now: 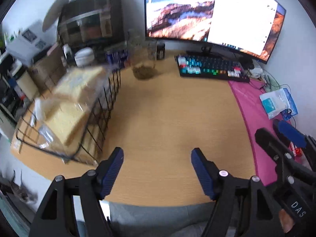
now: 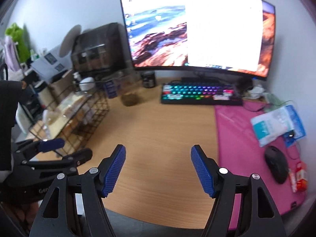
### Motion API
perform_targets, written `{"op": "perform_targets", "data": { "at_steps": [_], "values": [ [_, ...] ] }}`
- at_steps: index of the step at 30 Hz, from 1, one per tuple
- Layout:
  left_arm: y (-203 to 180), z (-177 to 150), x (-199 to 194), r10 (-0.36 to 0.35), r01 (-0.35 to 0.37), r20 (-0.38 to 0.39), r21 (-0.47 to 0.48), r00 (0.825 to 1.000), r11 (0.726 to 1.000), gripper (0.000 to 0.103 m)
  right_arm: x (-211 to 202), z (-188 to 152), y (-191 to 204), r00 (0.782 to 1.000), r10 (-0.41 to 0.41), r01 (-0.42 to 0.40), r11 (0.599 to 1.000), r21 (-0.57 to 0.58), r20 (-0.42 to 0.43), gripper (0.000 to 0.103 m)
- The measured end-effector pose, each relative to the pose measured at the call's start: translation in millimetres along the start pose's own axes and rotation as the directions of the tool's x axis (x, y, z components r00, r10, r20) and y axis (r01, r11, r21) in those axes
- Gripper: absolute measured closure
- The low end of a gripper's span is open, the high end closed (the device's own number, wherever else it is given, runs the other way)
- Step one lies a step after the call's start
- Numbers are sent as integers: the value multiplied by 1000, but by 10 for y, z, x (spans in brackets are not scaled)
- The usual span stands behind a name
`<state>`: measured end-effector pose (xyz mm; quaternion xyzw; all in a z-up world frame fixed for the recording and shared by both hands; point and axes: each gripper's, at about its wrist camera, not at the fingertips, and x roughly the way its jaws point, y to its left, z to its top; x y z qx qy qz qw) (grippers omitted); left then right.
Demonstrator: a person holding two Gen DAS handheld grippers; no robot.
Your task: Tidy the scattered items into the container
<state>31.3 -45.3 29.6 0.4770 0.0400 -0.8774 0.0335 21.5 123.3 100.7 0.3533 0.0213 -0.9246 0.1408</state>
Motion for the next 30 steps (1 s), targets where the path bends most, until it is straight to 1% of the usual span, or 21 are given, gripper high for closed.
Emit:
{"op": "perform_targets", "data": {
  "at_steps": [5,9,13,17,30],
  "values": [
    [-54,-37,76,23,-22,-28,25,999,999,26,107,-25,13,998,-41,44,998,40,-54,33],
    [-59,-40,102,16,-15,-31,30,999,999,26,180,-52,-14,994,-68,74,995,71,-89,33],
    [-51,-21,122,17,-16,-33,33,999,999,26,194,-77,-17,991,-91,98,992,74,-94,33],
    [-15,-12,130,37,-36,-21,18,999,999,26,235,-86,-33,988,-116,123,990,73,-103,33],
    [-6,-7,200,30,-29,-35,18,999,999,26,332,-94,-77,982,-140,150,985,80,-125,33]
  ]
}}
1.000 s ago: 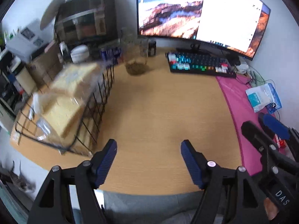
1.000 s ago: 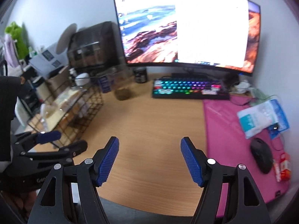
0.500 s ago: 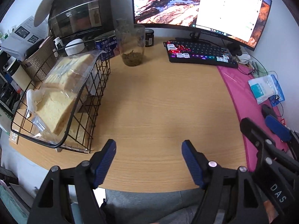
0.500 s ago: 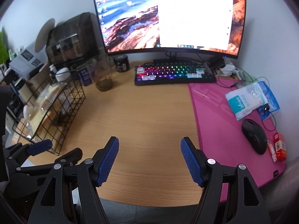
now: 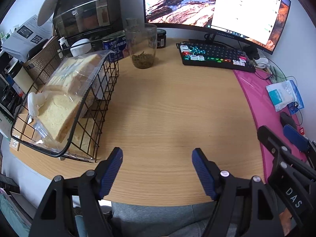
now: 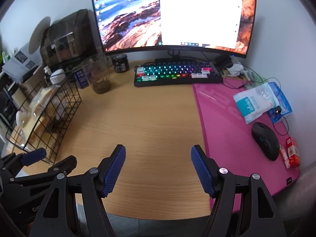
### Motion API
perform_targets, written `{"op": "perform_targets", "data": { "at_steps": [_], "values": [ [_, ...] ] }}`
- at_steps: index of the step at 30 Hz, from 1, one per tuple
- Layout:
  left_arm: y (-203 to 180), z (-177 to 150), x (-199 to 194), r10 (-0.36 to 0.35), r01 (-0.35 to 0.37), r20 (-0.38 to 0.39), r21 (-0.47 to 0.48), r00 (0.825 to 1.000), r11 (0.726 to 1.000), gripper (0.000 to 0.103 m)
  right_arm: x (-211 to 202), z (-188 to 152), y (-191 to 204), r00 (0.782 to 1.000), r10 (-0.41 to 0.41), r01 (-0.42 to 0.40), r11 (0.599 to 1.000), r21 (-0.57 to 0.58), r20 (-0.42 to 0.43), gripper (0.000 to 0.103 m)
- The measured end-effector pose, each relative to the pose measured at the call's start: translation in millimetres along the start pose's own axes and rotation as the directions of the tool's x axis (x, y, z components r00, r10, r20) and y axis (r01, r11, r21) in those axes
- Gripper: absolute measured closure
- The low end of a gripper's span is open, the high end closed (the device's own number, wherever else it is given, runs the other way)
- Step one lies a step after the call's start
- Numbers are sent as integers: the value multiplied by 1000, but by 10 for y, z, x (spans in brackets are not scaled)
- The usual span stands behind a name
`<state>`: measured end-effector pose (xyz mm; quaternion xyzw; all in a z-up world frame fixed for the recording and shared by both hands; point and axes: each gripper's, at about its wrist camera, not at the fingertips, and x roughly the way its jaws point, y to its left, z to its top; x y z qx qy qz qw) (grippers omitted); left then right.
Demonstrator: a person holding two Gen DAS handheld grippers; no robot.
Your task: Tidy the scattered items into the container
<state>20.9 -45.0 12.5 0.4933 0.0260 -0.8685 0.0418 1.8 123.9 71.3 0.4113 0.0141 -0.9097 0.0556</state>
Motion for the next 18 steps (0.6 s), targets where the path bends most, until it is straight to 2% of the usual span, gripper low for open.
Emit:
{"op": "perform_targets", "data": {
  "at_steps": [18],
  "values": [
    [16,19,-2,8,-8,7,-3,1000,1000,26,43,-10,38,1000,-10,10,1000,0,-4,33]
  ]
}}
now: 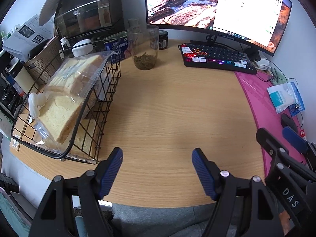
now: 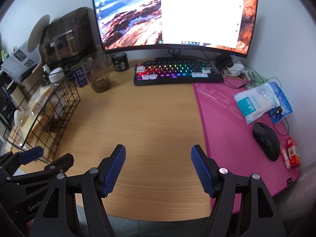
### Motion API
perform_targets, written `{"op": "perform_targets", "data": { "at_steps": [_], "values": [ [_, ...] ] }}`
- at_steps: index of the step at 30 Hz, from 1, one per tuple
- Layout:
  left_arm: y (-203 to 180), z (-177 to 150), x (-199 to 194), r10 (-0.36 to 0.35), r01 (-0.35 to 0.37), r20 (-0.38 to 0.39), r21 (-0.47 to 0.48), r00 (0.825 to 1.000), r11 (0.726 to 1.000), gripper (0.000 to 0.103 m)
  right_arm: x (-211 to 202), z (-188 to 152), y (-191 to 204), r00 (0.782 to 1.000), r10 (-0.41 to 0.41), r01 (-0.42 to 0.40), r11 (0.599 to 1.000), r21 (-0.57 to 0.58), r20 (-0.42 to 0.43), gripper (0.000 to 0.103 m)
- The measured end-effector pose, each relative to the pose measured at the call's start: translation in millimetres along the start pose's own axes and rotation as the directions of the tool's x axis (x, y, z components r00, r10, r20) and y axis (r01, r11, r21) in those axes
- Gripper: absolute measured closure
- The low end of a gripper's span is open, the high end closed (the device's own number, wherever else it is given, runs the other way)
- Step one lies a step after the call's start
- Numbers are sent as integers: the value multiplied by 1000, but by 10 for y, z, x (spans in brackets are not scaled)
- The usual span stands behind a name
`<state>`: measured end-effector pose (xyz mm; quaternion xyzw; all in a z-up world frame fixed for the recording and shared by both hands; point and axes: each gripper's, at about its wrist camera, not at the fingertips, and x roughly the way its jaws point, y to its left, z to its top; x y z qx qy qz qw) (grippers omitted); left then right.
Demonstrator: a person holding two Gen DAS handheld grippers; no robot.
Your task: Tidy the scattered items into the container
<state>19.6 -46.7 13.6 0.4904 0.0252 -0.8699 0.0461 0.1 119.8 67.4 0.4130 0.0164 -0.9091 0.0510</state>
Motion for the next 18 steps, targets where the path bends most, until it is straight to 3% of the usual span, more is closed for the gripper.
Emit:
{"op": "perform_targets", "data": {
  "at_steps": [18],
  "values": [
    [-4,-6,-3,-1,1,18,-2,1000,1000,26,-1,11,9,1000,8,-8,1000,-12,5,33]
  ]
}}
